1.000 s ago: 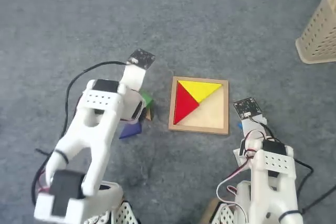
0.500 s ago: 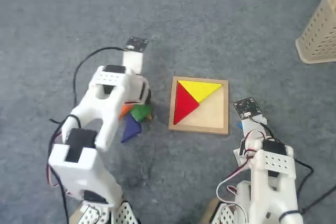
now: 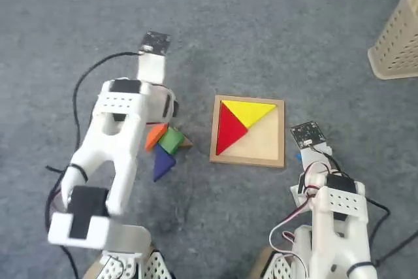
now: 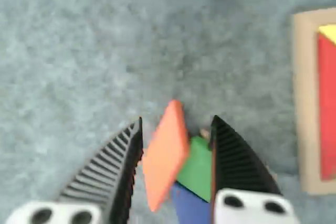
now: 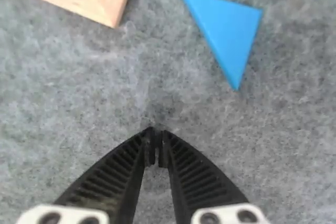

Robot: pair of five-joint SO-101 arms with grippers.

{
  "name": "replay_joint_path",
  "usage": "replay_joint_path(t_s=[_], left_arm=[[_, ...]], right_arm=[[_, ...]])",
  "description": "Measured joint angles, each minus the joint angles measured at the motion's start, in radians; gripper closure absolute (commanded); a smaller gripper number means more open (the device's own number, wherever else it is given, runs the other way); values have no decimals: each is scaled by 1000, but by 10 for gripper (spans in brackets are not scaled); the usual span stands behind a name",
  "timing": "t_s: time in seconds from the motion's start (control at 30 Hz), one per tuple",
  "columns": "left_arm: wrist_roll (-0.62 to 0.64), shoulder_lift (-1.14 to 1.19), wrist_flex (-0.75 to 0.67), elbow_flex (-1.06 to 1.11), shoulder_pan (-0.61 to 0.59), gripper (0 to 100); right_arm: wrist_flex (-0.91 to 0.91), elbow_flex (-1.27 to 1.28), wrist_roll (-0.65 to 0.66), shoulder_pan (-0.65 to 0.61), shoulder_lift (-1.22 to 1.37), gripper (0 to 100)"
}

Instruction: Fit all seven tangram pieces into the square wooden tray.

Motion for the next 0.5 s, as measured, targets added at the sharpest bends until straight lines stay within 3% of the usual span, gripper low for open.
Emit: replay_joint_path(t_s=[0.37, 0.5], left_arm=[[107, -5, -43, 17, 288, 803], [123, -5, -84, 83, 339, 803]], right_arm=[[0, 0, 0, 0, 0, 961], [0, 0, 0, 0, 0, 961]])
